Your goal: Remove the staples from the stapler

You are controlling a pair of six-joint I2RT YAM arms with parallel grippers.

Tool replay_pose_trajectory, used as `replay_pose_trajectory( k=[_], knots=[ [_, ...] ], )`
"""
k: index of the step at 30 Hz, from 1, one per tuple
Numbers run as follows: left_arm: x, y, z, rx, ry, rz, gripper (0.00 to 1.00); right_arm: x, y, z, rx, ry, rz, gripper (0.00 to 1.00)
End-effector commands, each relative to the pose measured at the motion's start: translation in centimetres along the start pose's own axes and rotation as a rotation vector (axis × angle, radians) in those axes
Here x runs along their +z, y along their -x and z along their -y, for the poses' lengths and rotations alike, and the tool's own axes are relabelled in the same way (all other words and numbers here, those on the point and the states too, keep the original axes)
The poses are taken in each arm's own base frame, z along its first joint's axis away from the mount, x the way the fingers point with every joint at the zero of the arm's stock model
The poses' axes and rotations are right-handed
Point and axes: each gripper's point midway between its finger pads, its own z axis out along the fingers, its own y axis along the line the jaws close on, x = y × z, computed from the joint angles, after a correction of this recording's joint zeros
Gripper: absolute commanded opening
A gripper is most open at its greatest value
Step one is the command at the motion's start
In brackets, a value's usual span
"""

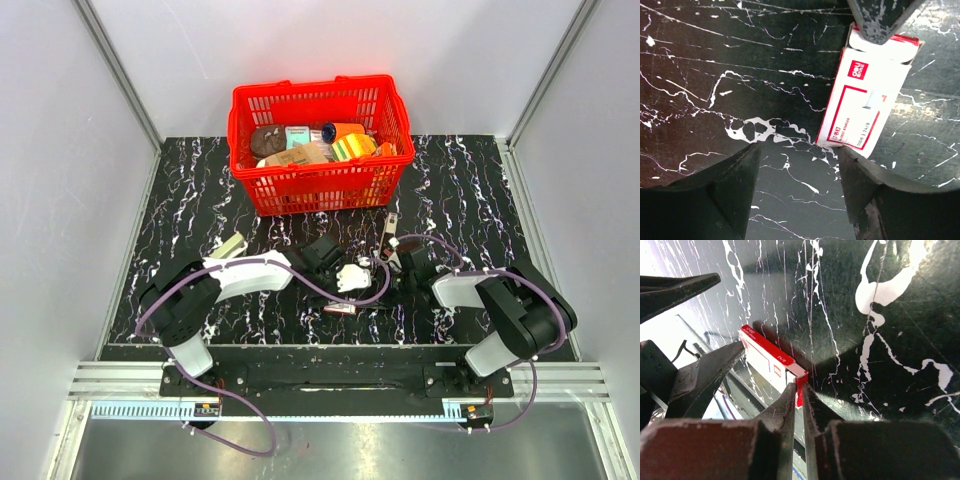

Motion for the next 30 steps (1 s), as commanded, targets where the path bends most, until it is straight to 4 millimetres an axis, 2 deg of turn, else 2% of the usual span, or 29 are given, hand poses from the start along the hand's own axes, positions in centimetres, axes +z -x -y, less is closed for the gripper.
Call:
replay_pose_trajectory(
  k=[1, 13, 18, 23, 27, 30],
  knots=[
    [0.5, 1.3, -1.0, -0.01, 0.034, 0.017, 0.67, 0.3, 0.5, -1.7, -0.064, 0.059, -0.005, 0.15],
    [1.2, 2.3, 0.2, -0.014, 0.0, 0.026, 0.66, 0.3, 1.2, -3.1, -0.079, 0.104, 0.003, 0.2],
    [0.7, 3.1, 0.5, -0.042, -0.037, 0.048, 0.66, 0.6, 1.7, -2.8, -0.051, 0.066, 0.005, 0.26],
    [-1.5, 3.8, 0.4, -0.118, -0.096, 0.108, 0.68, 0.1, 2.5, -2.6, -0.061, 0.012, 0.052, 0.33],
    [-4.1, 2.8, -1.9, -0.187, -0.052, 0.125, 0.7, -1.1, 3.5, -1.1, -0.071, -0.127, 0.103, 0.42],
    [-7.1, 2.7, -3.8, -0.207, 0.015, 0.162, 0.73, -1.6, 3.2, 0.0, -0.053, -0.212, 0.079, 0.47]
  ],
)
